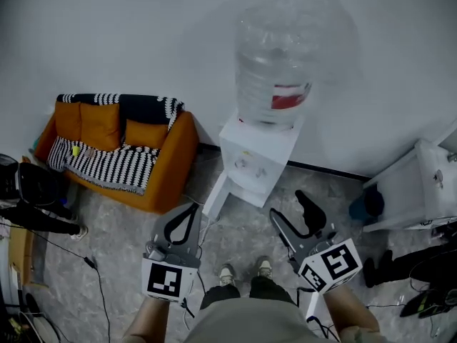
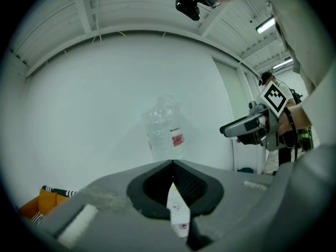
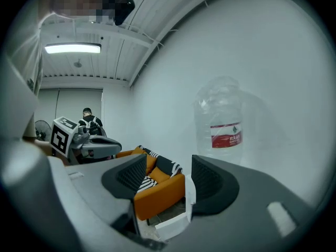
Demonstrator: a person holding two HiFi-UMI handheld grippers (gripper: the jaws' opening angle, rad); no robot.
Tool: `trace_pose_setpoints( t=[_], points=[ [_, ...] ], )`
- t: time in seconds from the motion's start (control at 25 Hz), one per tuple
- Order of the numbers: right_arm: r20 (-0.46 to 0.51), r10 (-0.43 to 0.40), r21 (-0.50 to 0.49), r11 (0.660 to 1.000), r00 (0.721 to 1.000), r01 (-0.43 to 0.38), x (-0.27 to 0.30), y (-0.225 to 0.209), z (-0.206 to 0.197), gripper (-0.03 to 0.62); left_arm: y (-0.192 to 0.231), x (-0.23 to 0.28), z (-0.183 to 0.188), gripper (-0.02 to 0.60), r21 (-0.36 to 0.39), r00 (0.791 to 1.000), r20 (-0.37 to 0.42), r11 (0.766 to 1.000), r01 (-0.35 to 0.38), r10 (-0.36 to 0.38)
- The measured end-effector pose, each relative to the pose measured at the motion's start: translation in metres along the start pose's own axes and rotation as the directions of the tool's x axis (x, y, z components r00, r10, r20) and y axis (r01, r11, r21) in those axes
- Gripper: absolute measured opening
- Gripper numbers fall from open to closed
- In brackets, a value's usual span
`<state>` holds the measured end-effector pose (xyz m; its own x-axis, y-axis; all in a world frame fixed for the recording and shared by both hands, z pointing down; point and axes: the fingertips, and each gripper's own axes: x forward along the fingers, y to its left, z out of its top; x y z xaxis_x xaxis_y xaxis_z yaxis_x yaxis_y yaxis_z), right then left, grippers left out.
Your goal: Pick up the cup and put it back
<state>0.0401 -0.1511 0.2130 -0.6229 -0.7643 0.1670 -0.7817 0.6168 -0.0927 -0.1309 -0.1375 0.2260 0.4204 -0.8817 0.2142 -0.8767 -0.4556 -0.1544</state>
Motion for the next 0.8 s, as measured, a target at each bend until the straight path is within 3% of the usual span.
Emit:
trace_pose_setpoints(
  t=[0.4,0.52,0.8],
  points=[
    [0.004,0.088,-0.022,0.996,0.996,-0.087,0.041,-0.045,-0.053,0.272,-0.010,0.062,-0.060,0.002,-0.008,0.996,-0.002,0.996,-0.084,0.084],
    [0.011,0.097,-0.050,0.994,0.995,-0.096,0.057,-0.050,-0.083,0.272,-0.011,0.077,-0.088,0.002,-0.054,0.997,0.012,0.995,-0.082,0.083],
    [0.044,0.094,-0.067,0.994,0.995,-0.091,0.087,-0.056,-0.173,0.272,-0.015,0.103,-0.180,0.002,-0.018,0.996,0.036,0.996,-0.084,0.084]
  ],
)
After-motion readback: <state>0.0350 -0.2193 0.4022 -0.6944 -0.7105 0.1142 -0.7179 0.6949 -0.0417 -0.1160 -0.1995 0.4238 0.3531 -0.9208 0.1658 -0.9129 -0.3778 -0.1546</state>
